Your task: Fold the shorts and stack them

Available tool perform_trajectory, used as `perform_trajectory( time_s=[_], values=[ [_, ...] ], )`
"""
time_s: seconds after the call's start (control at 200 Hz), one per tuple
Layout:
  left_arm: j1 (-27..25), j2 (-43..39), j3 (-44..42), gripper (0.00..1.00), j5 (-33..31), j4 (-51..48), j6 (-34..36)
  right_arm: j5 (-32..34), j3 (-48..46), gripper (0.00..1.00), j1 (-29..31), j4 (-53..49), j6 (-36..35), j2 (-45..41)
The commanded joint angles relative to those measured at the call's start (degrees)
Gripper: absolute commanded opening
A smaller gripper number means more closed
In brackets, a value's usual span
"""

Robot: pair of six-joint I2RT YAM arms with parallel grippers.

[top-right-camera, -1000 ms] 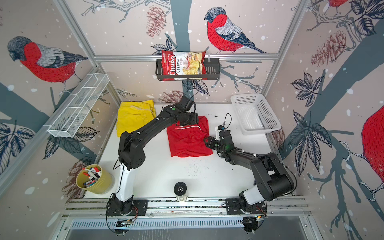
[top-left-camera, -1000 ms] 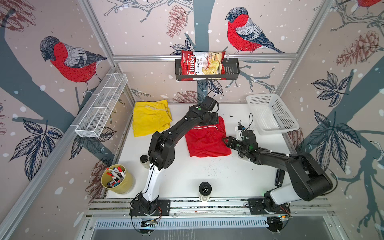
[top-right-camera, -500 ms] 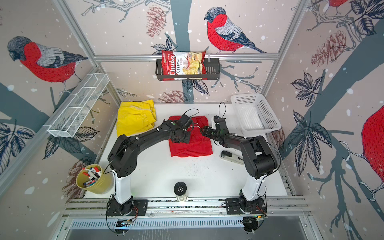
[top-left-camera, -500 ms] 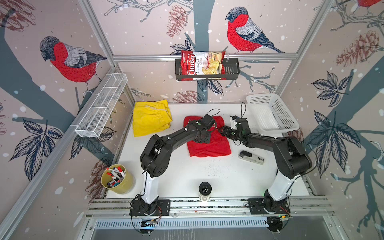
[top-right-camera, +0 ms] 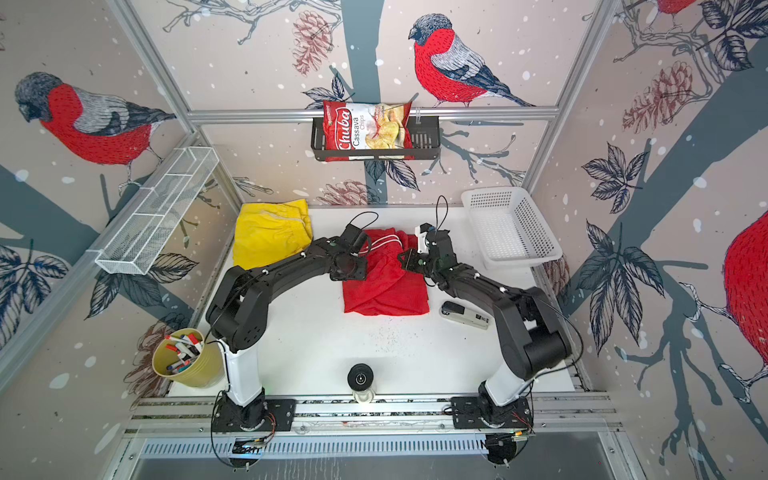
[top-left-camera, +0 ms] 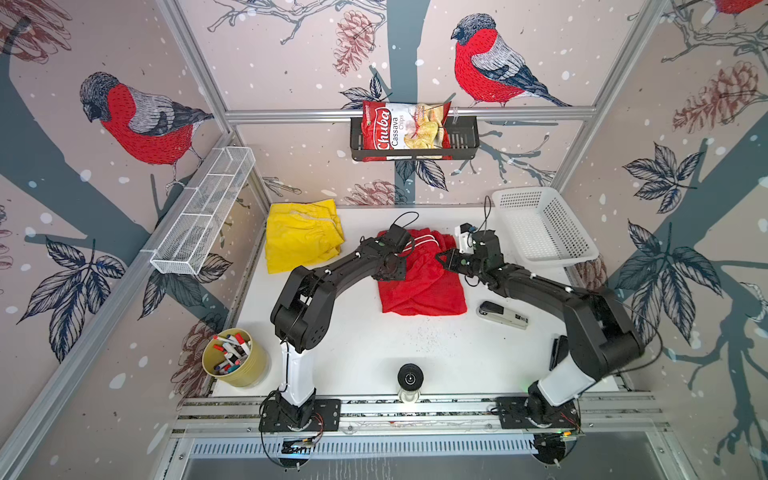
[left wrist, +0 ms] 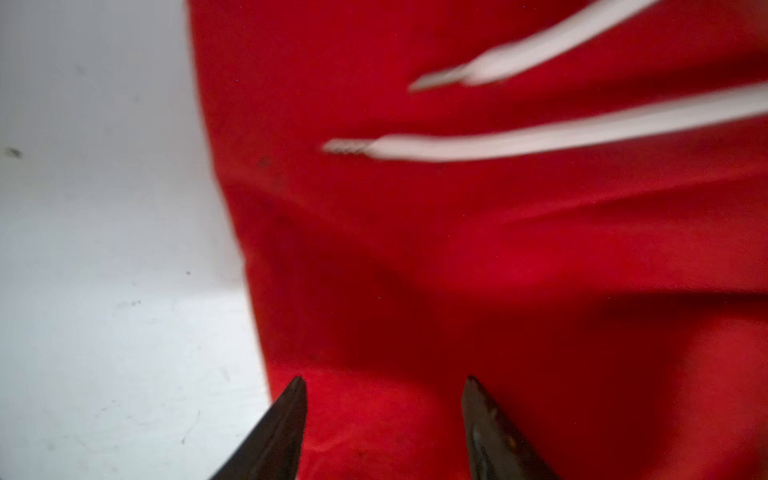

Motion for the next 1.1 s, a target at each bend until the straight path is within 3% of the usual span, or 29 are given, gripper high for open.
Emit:
perform_trajectory(
  time_s=[0.0, 0.25, 0.365, 0.46, 0.595, 0.8, 1.096],
  values=[
    [0.3, 0.9, -0.8, 0.59, 1.2, 2.8, -0.2, 3.3, -4.3, 0.02, -0.6, -4.4, 0.2, -2.9],
    [0.8, 4.0, 0.8, 0.61, 1.1, 2.9, 0.1, 4.6, -20.1, 0.04, -0.6, 6.2, 6.7, 1.8],
    [0.8, 4.4, 1.9, 0.61, 0.9, 2.4, 0.0, 3.6, -20.7, 0.21, -0.6, 8.0, 6.3, 4.7],
    [0.8, 4.1, 2.3, 0.61, -0.1, 2.0, -0.1, 5.1, -18.8, 0.4, -1.1, 5.5, 4.7, 1.8],
    [0.9, 4.2, 2.7, 0.62, -0.8, 1.7, 0.0, 9.1, -13.1, 0.52, -1.8, -0.9, 0.4, -3.8],
    [1.0, 6.3, 5.2, 0.62, -1.4, 0.6, 0.2, 14.7, -4.4, 0.59, -2.3, -5.8, -4.3, -5.0],
    [1.3, 7.8, 6.0, 0.64, -2.0, 0.7, 0.7, 11.4, 6.6, 0.62, -1.9, -3.7, -6.0, 9.3]
  ],
)
